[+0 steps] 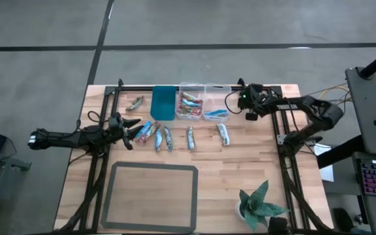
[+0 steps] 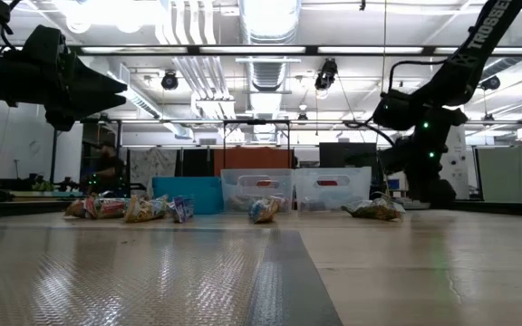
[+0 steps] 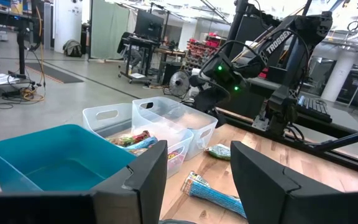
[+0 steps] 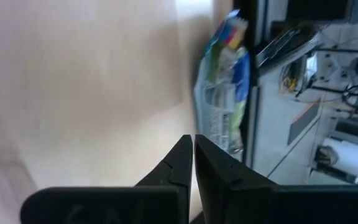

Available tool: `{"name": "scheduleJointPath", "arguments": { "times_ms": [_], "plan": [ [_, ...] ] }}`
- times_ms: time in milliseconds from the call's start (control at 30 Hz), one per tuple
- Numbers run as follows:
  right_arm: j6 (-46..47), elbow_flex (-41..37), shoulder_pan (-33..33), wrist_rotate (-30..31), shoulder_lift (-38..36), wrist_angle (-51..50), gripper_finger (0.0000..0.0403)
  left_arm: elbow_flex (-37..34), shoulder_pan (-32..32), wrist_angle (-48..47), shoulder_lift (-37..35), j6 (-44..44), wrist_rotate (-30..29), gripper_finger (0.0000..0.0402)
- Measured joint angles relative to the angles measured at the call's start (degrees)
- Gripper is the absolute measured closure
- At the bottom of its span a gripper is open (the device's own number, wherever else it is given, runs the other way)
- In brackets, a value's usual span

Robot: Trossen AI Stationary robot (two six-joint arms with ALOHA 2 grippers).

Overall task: Pick and place Granola Bars by type
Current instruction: Put the top blue granola bar into the right transparent bin

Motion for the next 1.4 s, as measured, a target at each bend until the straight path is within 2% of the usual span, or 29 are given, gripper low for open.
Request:
{"name": "scheduleJointPath", "arguments": {
  "times_ms": [433, 633, 700, 867, 1033, 1400],
  "plan": [
    [-3.0, 2.0, -0.6, -2.1, -2.9, -2.4, 0.0394, 0.0, 0.0, 0.0, 0.0, 0.0, 0.0, 0.0243],
    [-3.8, 2.0, -2.2, -6.7, -2.9, -2.5, 0.0389, 0.0, 0.0, 0.0, 0.0, 0.0, 0.0, 0.0243],
    [-3.4, 2.4, -2.5, -8.3, -2.9, -2.6, 0.0378, 0.0, 0.0, 0.0, 0.0, 0.0, 0.0, 0.0243],
    [-2.3, 3.8, -3.1, -7.4, -1.2, -2.8, 0.0329, 0.0, 0.0, 0.0, 0.0, 0.0, 0.0, 0.0243],
    [6.1, 6.5, -3.8, -6.1, 0.6, -2.9, 0.0290, 0.0, 0.0, 0.0, 0.0, 0.0, 0.0, 0.0243],
    [12.5, 10.6, -3.8, -6.1, 4.9, -8.4, 0.0245, 0.0, 0.0, 0.0, 0.0, 0.0, 0.0, 0.0243]
  ]
}}
